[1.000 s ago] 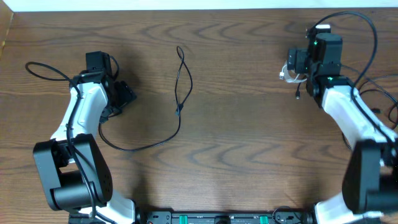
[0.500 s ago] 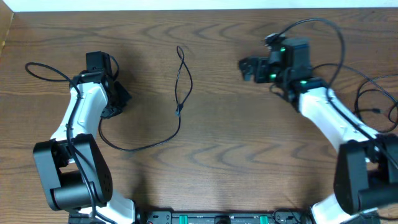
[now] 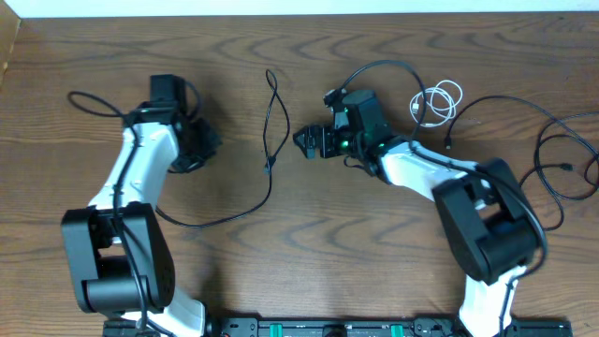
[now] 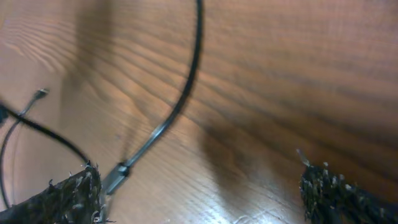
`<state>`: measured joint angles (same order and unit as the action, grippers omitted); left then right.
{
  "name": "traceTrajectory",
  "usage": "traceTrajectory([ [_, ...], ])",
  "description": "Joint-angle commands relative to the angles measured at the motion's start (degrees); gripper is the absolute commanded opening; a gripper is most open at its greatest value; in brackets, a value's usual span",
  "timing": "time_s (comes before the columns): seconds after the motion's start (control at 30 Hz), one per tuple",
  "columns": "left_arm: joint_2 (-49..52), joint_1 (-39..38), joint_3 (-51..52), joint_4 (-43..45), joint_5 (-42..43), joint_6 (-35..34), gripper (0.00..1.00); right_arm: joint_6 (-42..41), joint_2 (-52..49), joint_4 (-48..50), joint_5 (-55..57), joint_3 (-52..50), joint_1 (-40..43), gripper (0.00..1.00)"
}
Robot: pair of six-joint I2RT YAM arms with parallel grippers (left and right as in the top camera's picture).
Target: Untangle cables
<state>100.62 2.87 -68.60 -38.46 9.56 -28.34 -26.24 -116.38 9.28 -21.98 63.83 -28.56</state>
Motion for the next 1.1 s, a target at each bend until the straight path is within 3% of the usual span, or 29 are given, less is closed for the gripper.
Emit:
traceTrajectory([
  [0.0, -0.2, -3.34, 0.57, 1.7, 1.38, 0.15, 0.08, -5.53, -4.13, 1.75, -0.07, 0.09, -0.26, 0.99],
  [0.33, 0.5, -10.38, 0.57, 11.02, 1.38, -0.07, 0.12, -6.49, -5.6, 4.17, -0.39, 0.09, 0.17, 0.99],
  [0.5, 2.1, -12.72, 0.57, 14.78, 1.42, -0.07, 0.11, -3.43, -5.6, 7.65, -9.88, 0.09, 0.15, 0.99],
  [0.73, 2.6, -14.29, 0.57, 10.19, 2.16, 0.2, 0.12, -2.84, -5.6, 8.52, -12.72, 0.09, 0.39, 0.99],
  [0.9, 2.6, -14.32, 0.57, 5.9, 11.1, 5.88, 0.1, -2.86, -5.6, 8.96, -13.55, 0.09, 2.19, 0.99],
  [1.07, 2.6, -14.25, 0.57, 6.43, 10.93, 5.84, 0.08, -2.84, -5.6, 12.94, -22.12, 0.09, 3.67, 0.99],
])
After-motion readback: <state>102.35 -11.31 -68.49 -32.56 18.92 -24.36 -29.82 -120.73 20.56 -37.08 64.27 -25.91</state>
